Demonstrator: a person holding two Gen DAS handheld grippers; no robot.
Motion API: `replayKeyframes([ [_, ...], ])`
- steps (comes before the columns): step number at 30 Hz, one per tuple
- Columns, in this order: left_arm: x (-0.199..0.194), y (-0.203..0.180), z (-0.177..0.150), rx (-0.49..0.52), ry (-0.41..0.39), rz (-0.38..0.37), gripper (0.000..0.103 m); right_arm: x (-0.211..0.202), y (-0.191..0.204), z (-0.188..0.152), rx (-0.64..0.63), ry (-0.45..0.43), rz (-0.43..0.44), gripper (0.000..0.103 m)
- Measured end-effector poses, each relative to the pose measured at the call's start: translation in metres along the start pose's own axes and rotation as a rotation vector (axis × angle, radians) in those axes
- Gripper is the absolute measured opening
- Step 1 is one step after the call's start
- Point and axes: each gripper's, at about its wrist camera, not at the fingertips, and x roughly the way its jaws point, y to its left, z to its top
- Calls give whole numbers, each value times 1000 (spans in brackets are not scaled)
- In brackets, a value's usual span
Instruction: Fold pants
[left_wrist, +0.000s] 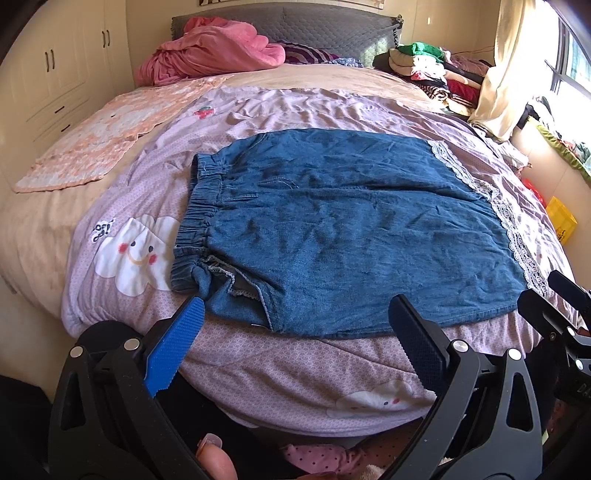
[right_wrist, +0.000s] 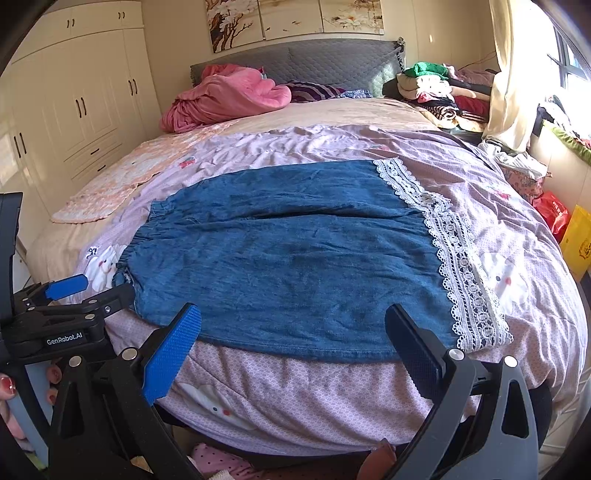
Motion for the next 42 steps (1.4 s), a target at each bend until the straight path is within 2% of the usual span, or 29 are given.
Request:
replayKeyframes([
  [29, 1, 3, 1, 7, -9, -3, 94, 9, 1, -2, 9, 15, 2, 99],
  [42, 12, 5, 6, 11, -4, -10, 94, 25, 1, 12, 7, 43, 33, 99],
])
